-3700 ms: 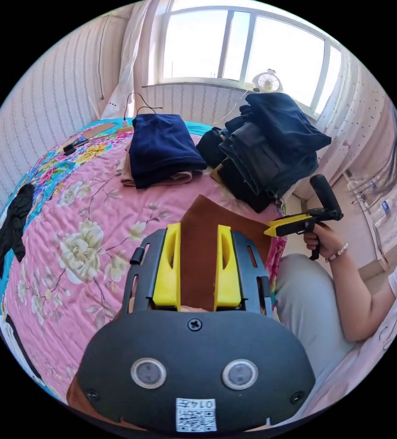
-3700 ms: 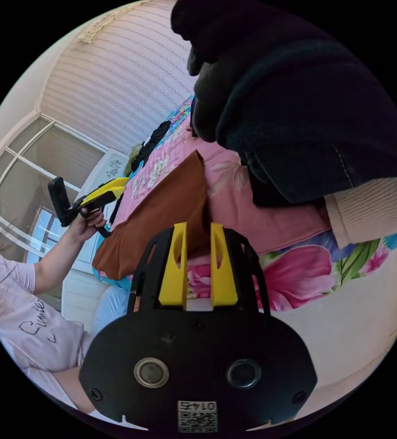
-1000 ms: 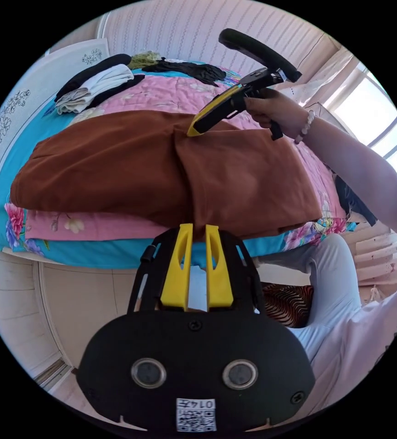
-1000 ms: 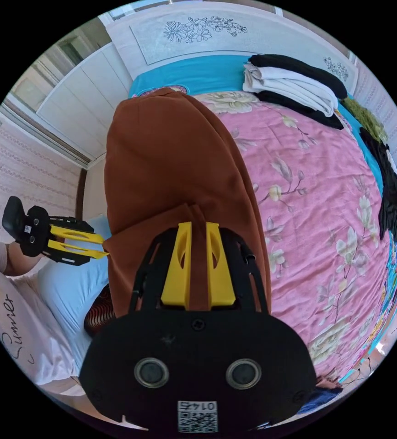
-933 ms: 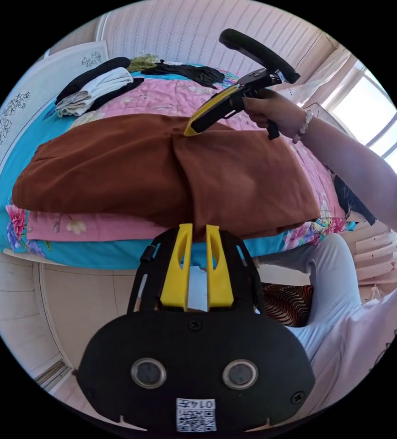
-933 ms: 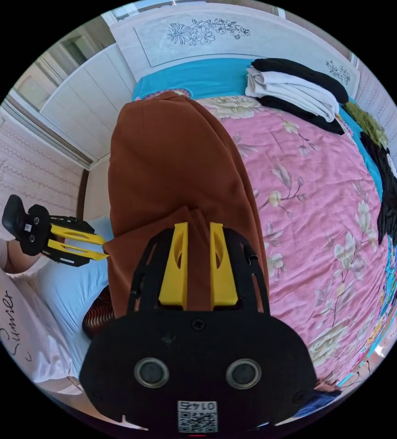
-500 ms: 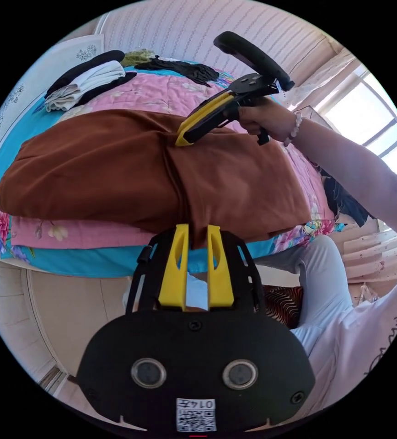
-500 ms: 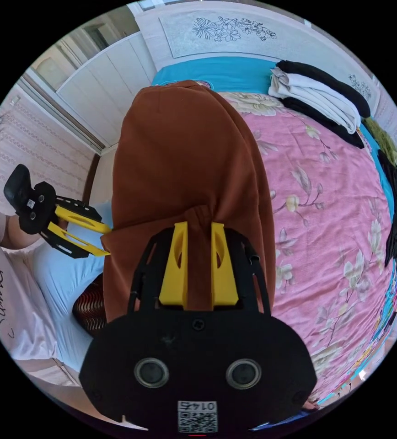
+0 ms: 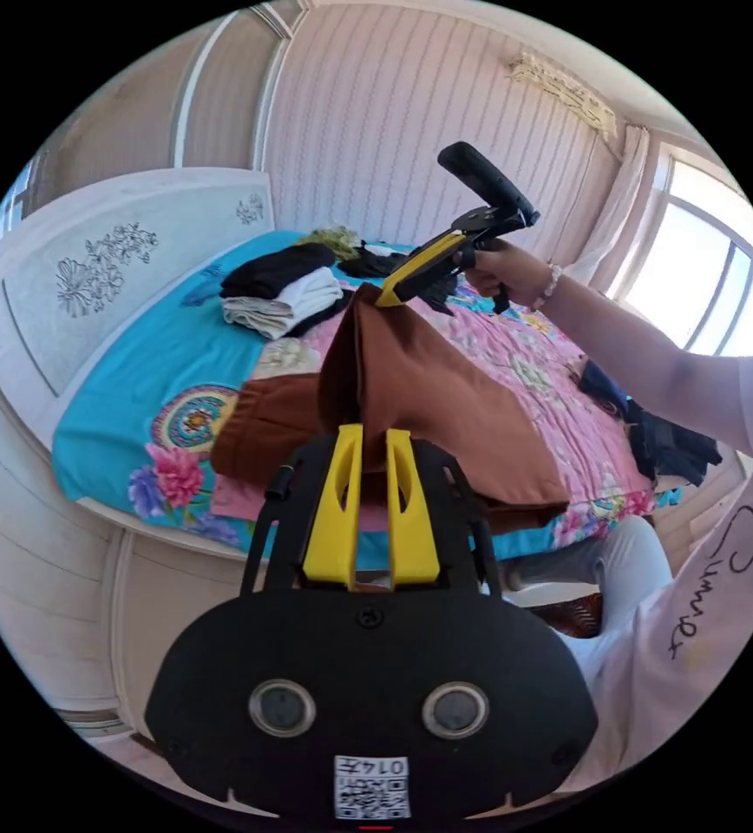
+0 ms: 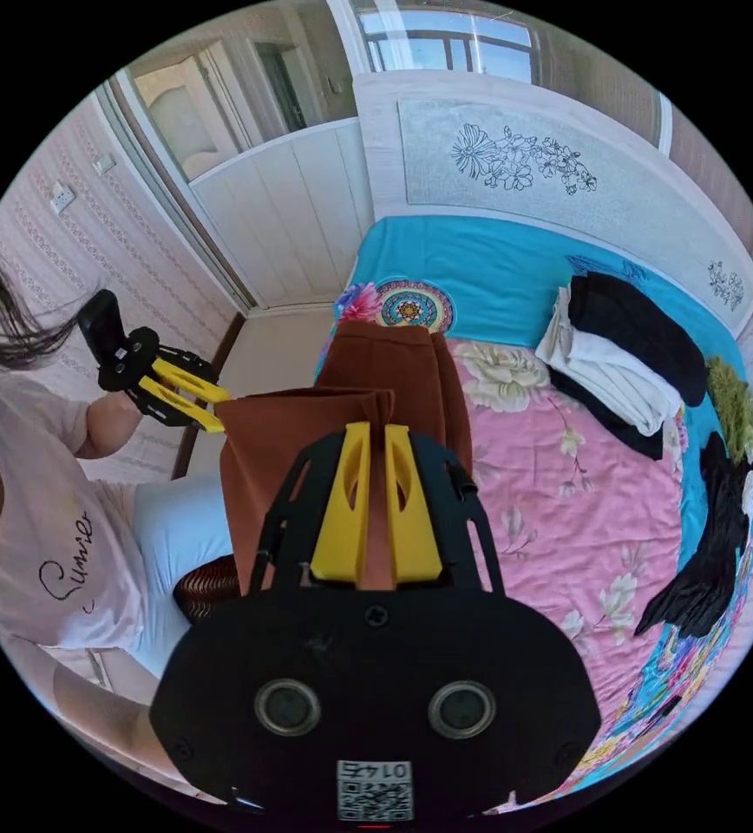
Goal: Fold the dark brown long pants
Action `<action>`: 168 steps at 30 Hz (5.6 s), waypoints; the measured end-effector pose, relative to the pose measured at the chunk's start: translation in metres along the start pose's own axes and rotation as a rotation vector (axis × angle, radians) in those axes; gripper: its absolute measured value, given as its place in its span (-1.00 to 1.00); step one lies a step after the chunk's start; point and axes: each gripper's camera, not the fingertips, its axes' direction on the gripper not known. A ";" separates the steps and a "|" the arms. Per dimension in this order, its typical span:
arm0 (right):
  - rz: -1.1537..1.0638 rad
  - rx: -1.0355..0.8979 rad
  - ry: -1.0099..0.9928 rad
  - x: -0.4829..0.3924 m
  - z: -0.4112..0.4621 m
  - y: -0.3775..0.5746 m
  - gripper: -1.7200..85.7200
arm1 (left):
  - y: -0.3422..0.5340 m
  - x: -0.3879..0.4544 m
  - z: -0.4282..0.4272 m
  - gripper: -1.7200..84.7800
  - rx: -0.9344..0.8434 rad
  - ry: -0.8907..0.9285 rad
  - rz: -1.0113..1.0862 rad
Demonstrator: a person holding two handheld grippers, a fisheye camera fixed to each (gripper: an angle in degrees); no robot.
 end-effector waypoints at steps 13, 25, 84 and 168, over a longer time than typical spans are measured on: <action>0.170 -0.173 0.139 0.037 0.076 0.021 -0.96 | 0.046 0.037 0.053 -0.97 -0.102 0.036 0.099; 0.249 -0.326 0.184 0.047 0.165 0.084 -0.98 | 0.060 0.114 0.155 -0.98 -0.312 0.160 0.198; 1.125 0.877 -0.208 -0.114 0.030 1.011 -0.90 | 0.041 0.318 0.196 -0.98 -0.027 1.051 0.101; 1.363 -0.222 0.461 0.010 -0.242 0.978 -0.66 | -0.265 0.589 0.566 -0.78 -0.214 0.689 0.355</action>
